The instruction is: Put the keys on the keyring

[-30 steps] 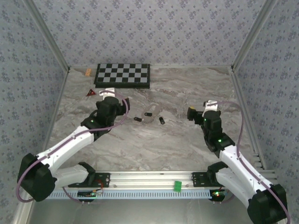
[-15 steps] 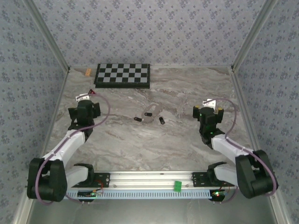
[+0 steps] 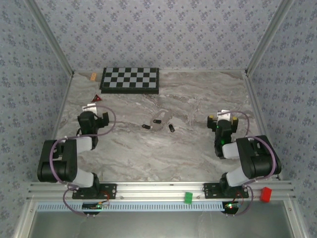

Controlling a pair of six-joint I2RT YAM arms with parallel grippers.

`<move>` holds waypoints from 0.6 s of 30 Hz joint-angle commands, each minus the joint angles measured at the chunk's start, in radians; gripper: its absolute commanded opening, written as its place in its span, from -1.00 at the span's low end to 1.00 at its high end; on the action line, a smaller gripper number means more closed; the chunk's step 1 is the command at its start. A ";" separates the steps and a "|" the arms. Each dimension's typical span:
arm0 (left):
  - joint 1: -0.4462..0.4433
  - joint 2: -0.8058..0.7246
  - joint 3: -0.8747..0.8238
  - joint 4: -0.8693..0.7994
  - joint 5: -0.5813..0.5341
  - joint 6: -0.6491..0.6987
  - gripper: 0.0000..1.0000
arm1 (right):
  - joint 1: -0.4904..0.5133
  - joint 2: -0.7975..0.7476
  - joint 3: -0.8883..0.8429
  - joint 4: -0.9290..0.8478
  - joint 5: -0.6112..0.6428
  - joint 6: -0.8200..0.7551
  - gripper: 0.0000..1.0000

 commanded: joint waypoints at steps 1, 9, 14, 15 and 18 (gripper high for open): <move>0.003 0.068 -0.033 0.201 0.107 0.008 1.00 | -0.045 0.094 -0.048 0.277 -0.099 0.010 0.99; 0.019 0.076 0.020 0.107 0.138 -0.001 0.99 | -0.070 0.041 0.129 -0.120 -0.166 0.036 0.99; 0.019 0.073 0.018 0.106 0.130 -0.001 0.99 | -0.093 0.039 0.134 -0.136 -0.139 0.061 0.99; 0.019 0.073 0.018 0.106 0.130 -0.002 0.99 | -0.093 0.039 0.133 -0.134 -0.140 0.062 0.99; 0.018 0.072 0.017 0.106 0.129 -0.002 0.99 | -0.093 0.039 0.132 -0.133 -0.140 0.062 0.99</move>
